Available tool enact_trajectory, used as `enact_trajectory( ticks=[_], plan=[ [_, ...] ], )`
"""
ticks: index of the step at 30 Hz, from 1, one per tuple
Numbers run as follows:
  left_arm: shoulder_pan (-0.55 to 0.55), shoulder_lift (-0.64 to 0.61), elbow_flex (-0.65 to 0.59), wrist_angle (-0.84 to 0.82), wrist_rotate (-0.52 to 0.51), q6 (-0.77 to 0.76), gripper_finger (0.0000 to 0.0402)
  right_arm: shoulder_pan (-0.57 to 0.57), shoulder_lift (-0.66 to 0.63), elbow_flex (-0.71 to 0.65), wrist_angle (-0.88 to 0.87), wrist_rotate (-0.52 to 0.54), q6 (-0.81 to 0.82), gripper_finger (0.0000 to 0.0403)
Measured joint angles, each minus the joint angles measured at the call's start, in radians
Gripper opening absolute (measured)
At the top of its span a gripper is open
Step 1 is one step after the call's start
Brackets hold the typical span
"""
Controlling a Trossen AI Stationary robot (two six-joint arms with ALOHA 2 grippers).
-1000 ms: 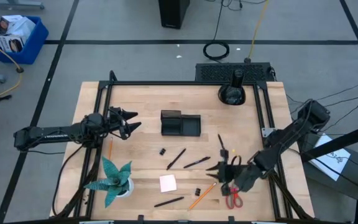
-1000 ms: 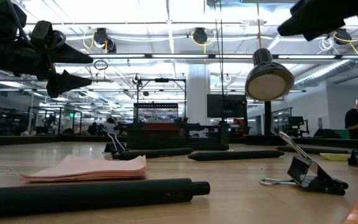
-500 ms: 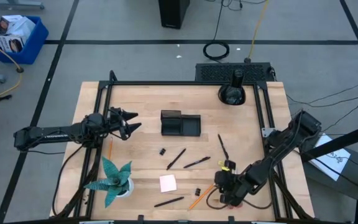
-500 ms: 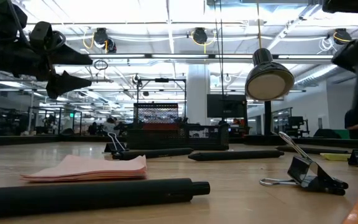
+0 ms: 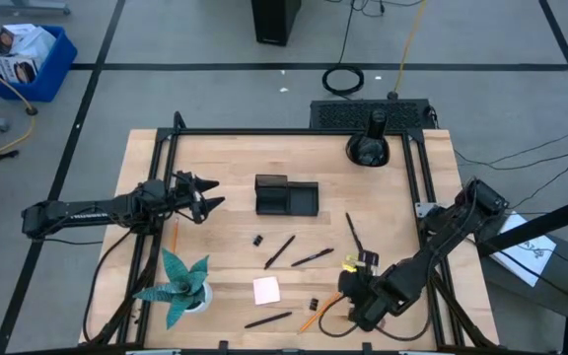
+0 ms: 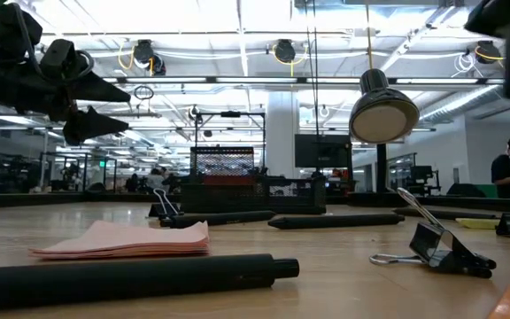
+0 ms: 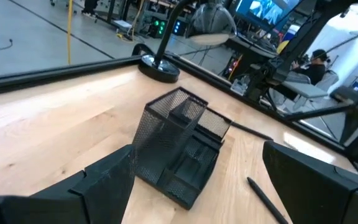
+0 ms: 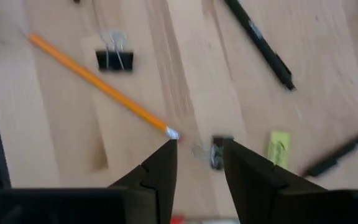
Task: Pick and place office supplies into organizer
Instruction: Put the black binder clip into the black desk organizer
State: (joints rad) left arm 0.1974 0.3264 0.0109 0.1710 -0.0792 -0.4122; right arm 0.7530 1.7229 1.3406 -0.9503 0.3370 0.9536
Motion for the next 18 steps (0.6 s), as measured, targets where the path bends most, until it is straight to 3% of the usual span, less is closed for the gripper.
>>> enact_trajectory(
  ticks=[12, 18],
  plan=[
    [-0.001, 0.001, 0.000, -0.048, 0.001, -0.003, 0.0351, 0.008, 0.237, 0.154, -0.188, -0.101, 0.077, 0.0118],
    [-0.002, 0.001, 0.000, -0.048, 0.001, -0.007, 0.0351, 0.056, 0.288, 0.322, -0.358, 0.100, 0.111, 0.0118]
  ],
)
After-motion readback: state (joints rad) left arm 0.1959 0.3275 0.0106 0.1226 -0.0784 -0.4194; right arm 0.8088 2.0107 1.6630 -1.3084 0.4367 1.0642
